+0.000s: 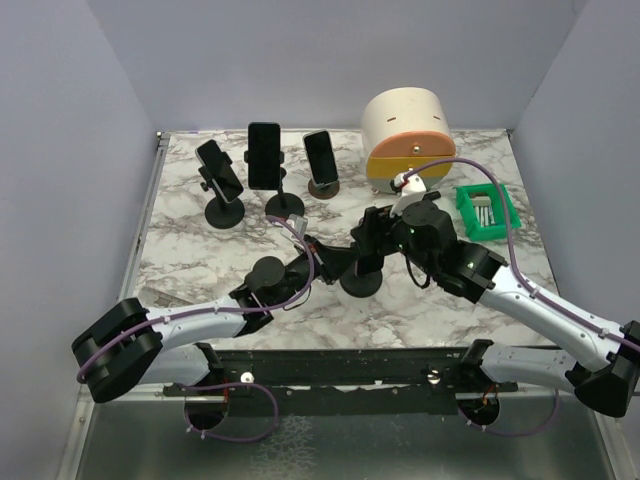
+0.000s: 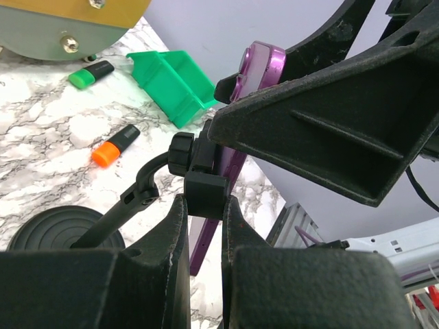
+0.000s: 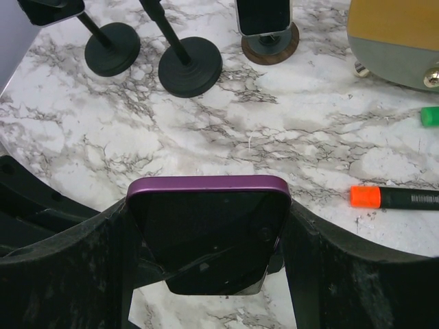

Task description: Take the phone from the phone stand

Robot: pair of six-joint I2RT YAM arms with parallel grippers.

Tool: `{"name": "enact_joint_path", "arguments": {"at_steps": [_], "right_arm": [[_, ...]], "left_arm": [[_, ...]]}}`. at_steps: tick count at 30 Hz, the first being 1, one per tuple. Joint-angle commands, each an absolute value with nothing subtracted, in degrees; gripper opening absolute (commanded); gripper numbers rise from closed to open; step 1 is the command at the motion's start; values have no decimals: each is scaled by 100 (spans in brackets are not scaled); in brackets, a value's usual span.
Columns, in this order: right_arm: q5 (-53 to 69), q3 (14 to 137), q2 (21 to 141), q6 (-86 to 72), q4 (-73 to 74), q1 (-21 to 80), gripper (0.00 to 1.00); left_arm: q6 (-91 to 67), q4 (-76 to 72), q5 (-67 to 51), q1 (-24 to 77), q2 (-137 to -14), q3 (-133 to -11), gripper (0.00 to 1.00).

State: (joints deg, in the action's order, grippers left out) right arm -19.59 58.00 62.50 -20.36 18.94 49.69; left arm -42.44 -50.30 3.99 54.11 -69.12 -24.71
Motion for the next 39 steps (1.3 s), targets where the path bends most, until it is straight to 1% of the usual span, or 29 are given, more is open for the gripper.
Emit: {"name": "enact_joint_path", "arguments": {"at_steps": [1, 13, 15, 19, 22, 26, 28, 30, 39], "right_arm": [[-1781, 5614, 5959, -1850, 2432, 4829, 0], [-1698, 5618, 5915, -1854, 2475, 4828, 0], [-1696, 5617, 5900, -1856, 2483, 4830, 0], [-1695, 5615, 5880, -1854, 2490, 4826, 0], [-1672, 5614, 5872, -1854, 2499, 4826, 0], [-1653, 5614, 5863, -1859, 2506, 4826, 0], [-1638, 5627, 5862, -1866, 2505, 4833, 0], [-1606, 5632, 5855, -1868, 2506, 4830, 0], [-1417, 5667, 5827, -1938, 2471, 4833, 0]], "left_arm": [[-4471, -5232, 450, 5177, -7114, -2326, 0], [-4435, -5353, 88, 5176, -7132, -2381, 1], [-4421, -5353, 57, 5174, -7086, -2375, 5], [-4364, -5340, 8, 5174, -6973, -2342, 17], [-4206, -5206, -64, 5170, -6884, -2362, 24], [-4113, -5072, -185, 5176, -6745, -2368, 37], [-4068, -5002, -212, 5171, -6666, -2373, 41], [-4031, -4924, -206, 5173, -6584, -2372, 44], [-3896, -4737, -236, 5168, -6611, -2498, 44]]}}
